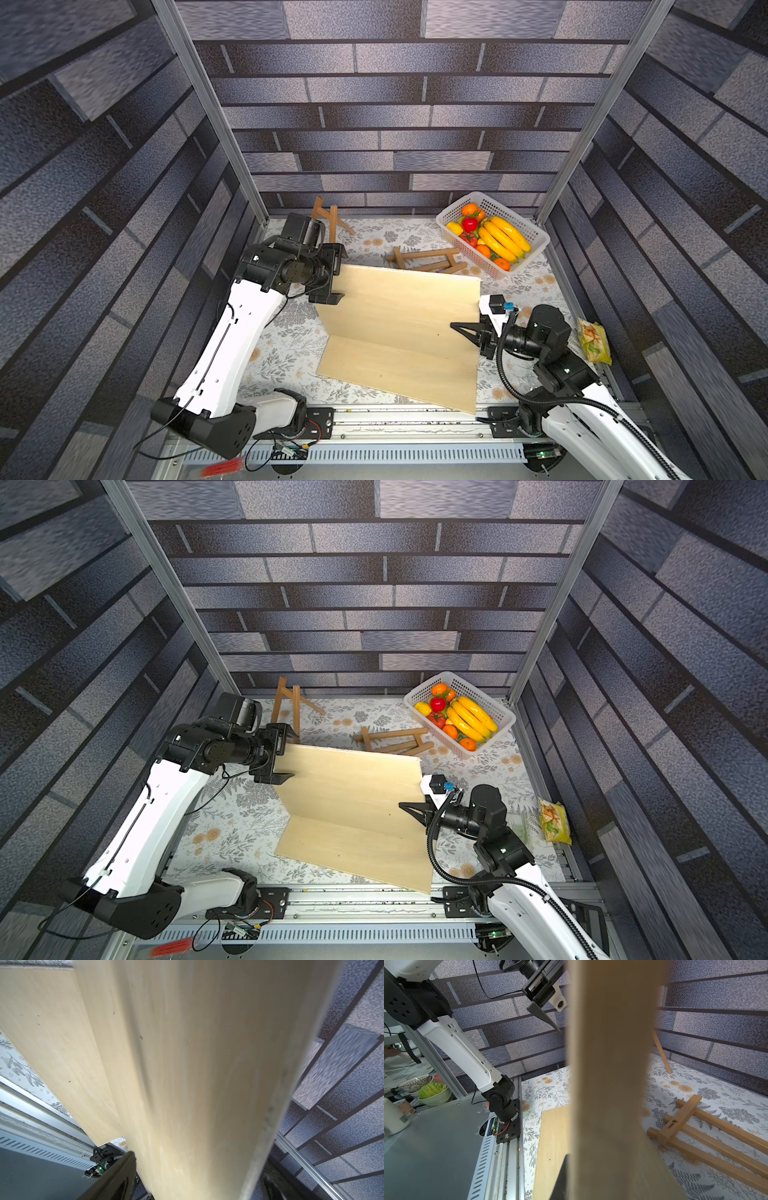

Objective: Assemble the easel
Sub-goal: Place the drawing board on the easel.

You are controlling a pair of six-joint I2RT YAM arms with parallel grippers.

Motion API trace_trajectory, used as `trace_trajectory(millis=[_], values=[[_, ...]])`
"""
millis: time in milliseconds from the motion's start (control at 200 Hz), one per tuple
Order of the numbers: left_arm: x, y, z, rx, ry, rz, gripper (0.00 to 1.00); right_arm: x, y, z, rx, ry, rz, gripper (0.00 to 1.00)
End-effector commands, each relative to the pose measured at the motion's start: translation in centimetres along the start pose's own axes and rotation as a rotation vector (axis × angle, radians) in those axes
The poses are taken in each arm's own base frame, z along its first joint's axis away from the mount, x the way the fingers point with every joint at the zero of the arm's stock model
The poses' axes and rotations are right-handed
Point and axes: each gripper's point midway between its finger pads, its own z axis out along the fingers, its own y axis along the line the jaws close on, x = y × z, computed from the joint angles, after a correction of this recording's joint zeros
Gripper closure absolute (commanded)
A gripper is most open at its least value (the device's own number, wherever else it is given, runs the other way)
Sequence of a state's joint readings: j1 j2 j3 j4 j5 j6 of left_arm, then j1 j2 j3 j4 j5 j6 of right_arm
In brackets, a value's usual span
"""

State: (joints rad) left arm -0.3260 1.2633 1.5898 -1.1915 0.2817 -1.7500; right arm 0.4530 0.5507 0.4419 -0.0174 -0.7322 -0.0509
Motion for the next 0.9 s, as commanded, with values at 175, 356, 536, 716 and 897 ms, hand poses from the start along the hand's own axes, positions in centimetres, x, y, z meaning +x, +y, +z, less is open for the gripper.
trace_trajectory(millis=[175, 356, 536, 716, 897], values=[[0.0, 2.5, -0.8, -0.056, 0.032, -0.04, 0.15, 2.8, -3.6, 1.5, 0.143, 0.086, -0.052, 1.0], [0.0, 2.9, -0.1, -0.041, 0.058, -0.062, 0.32, 3.5, -3.9, 2.8, 0.133, 0.106, -0.059, 1.0], [-0.6, 3.2, 0.1, -0.019, 0.065, -0.092, 0.59, 4.2, -3.7, 3.2, 0.111, 0.122, -0.052, 1.0], [-1.0, 4.2, -0.3, -0.018, 0.074, -0.134, 0.64, 4.9, -3.2, 3.2, 0.084, 0.125, -0.028, 0.86], [-1.3, 5.2, -0.9, 0.007, 0.088, -0.187, 0.67, 4.7, -2.5, 3.4, 0.041, 0.119, -0.016, 0.68]])
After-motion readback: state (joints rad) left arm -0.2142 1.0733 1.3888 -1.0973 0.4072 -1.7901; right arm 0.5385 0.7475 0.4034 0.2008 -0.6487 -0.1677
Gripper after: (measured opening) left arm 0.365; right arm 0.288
